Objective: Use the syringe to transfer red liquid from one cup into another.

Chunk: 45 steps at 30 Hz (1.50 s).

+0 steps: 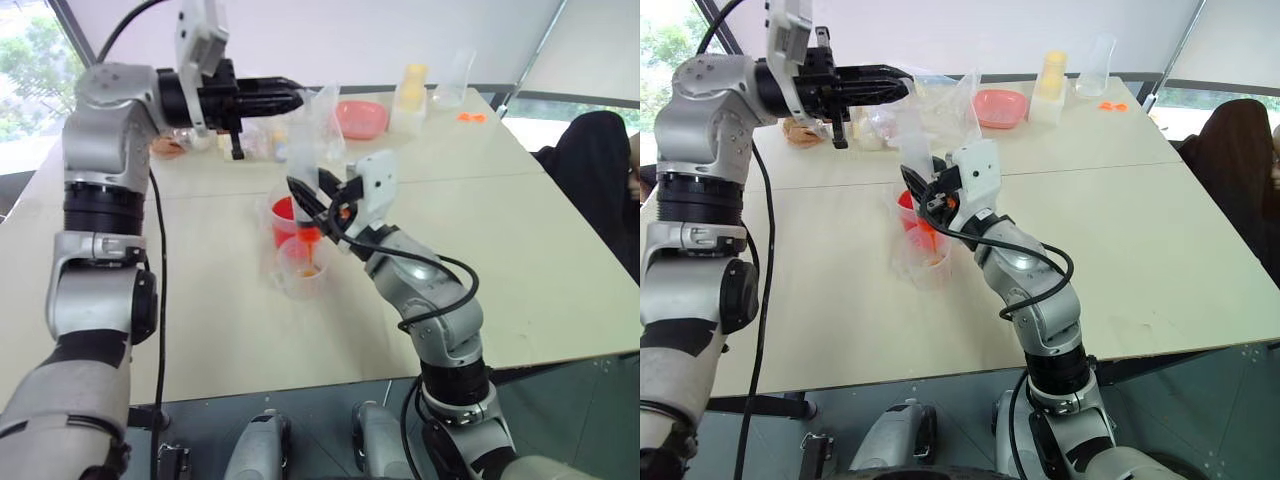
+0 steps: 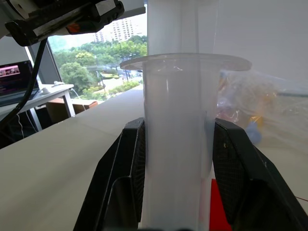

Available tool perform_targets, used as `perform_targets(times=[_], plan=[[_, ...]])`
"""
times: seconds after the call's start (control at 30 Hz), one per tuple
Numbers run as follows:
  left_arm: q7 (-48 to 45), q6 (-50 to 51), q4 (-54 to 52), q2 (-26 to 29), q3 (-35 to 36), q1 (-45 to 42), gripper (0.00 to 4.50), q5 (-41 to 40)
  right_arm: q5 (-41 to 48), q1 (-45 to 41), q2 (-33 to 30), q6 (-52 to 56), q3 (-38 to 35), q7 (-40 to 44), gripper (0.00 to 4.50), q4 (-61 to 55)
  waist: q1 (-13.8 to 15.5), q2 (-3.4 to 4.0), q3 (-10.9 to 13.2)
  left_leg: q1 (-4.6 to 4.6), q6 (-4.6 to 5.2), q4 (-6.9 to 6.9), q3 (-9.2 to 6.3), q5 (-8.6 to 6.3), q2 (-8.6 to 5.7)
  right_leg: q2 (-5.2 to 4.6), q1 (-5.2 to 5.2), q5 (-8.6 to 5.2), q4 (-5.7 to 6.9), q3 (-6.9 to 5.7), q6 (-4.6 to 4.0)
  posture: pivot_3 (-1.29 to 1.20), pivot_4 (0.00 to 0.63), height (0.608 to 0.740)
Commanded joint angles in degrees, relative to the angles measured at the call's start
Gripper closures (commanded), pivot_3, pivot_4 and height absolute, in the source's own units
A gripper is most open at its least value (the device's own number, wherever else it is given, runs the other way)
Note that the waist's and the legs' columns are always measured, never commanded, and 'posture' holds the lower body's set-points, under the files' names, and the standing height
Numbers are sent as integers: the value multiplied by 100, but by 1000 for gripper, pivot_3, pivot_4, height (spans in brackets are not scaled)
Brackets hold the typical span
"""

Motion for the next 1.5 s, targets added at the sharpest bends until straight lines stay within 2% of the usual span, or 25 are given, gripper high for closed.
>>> perform_targets(times=[0.03,0.5,0.93,1.03,1.27,1.5], plan=[[-156,242,-396,-125,-107,163,4435,-237,131,-248,99,-141,-132,-9,3057,-303,1,0,0,0,0,0,0,0,0,0,0,0,-1,0,0,0,150,740],[-230,767,-932,-338,-178,656,4435,-415,351,-629,90,249,-442,-243,3057,-750,0,0,0,0,0,0,0,0,0,0,0,0,0,0,0,0,150,740],[-347,896,-957,-379,-257,766,4435,-418,483,-831,-27,480,-604,-302,3057,-912,0,0,0,0,0,0,0,0,0,0,0,0,0,0,0,0,150,740],[-384,992,-792,-274,-143,572,3356,-485,497,-818,-40,491,-604,-314,3057,-930,17,0,0,0,0,0,0,0,0,-1,1,0,0,0,0,0,150,740],[-338,1026,-462,-12,185,232,20,-650,530,-820,-73,538,-617,-347,3057,-964,-11,2,2,0,0,-2,0,0,0,0,0,0,-2,0,-1,0,150,740],[23,1197,158,476,808,-124,20,-942,694,-831,-113,664,-765,-362,3057,-1030,-13,1,2,0,0,-2,0,0,2,2,-2,0,-1,2,-1,0,150,740]])
